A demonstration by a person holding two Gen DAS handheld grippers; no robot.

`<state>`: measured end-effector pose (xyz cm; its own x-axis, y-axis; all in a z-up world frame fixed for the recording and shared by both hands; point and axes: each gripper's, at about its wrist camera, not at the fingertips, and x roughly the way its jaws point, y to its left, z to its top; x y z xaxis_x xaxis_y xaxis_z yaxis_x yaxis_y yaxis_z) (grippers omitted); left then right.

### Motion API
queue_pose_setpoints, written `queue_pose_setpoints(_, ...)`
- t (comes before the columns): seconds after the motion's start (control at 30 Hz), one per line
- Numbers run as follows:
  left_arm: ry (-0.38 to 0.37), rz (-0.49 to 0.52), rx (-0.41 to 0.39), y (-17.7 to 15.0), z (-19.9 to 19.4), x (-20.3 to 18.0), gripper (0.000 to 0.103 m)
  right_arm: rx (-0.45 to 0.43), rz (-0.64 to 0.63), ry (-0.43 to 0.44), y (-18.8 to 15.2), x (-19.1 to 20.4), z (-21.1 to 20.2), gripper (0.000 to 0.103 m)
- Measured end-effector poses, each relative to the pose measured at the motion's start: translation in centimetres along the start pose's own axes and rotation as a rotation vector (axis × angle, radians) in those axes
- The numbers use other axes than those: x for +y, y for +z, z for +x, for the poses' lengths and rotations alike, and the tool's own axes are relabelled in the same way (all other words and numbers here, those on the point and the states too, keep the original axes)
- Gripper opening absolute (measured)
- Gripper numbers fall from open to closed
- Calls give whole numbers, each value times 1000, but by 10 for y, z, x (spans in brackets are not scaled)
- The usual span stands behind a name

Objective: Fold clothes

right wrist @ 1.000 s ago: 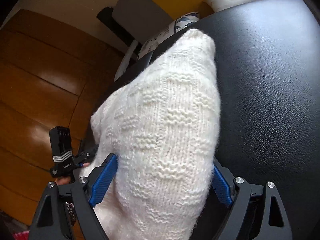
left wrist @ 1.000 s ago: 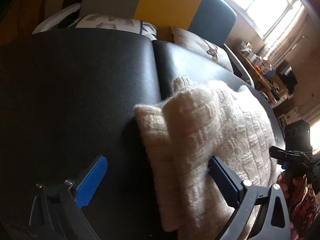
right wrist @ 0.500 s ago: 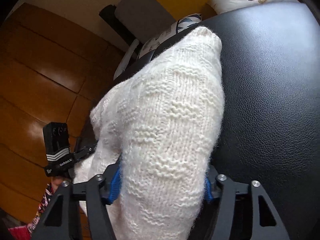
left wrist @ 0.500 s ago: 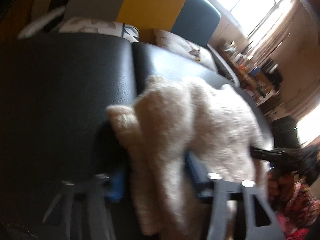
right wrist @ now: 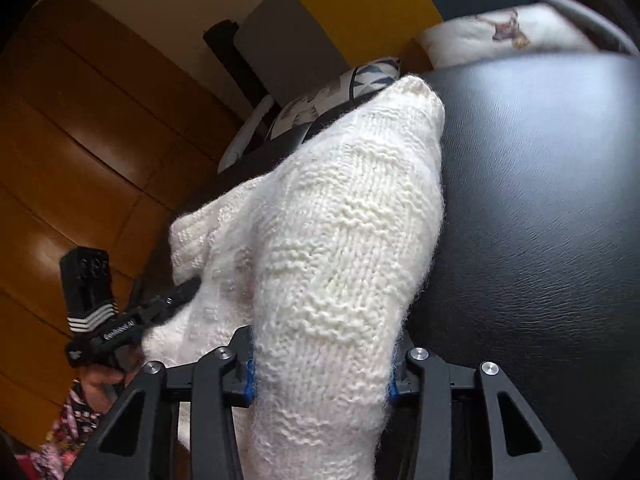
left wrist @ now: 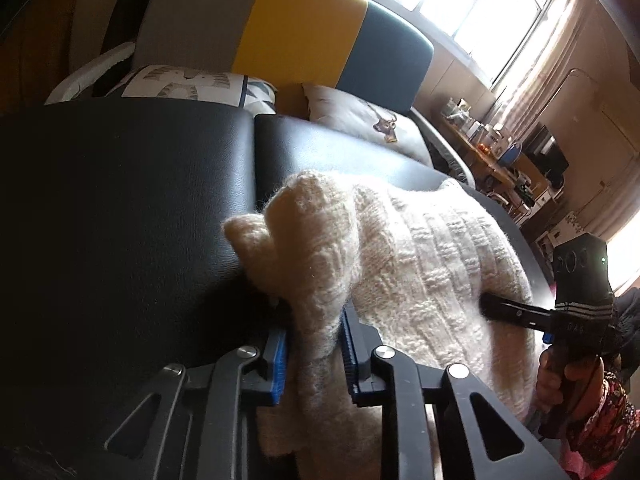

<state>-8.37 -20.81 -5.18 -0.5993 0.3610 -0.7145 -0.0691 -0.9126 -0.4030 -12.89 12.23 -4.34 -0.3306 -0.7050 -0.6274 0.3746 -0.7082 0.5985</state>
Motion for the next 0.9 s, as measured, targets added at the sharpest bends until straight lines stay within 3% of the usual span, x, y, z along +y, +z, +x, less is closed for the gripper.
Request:
queue_pose_setpoints(0.23,-40,-14,-17,0,-3,-22,17,-38,-57,-65,-1,4,-35,44)
queue_pose_setpoints(0.53,-84,106,4,4,14,-100,12,-143,-96,-145,-9,-10,-84,44)
queue_pose_setpoints(0.67,-155,139,12,11,28,-145,9,-180,-83,-178,-11,-25,-104,44)
queue_pose_setpoints(0.77,-143,217,36,12,44,-180,9,-198,-69,-208,-11,-31,-107,44)
queue_pose_setpoints(0.9,-112,214,69,7,65,-195,11,-208,-38,-222,-13,-50,-115,44)
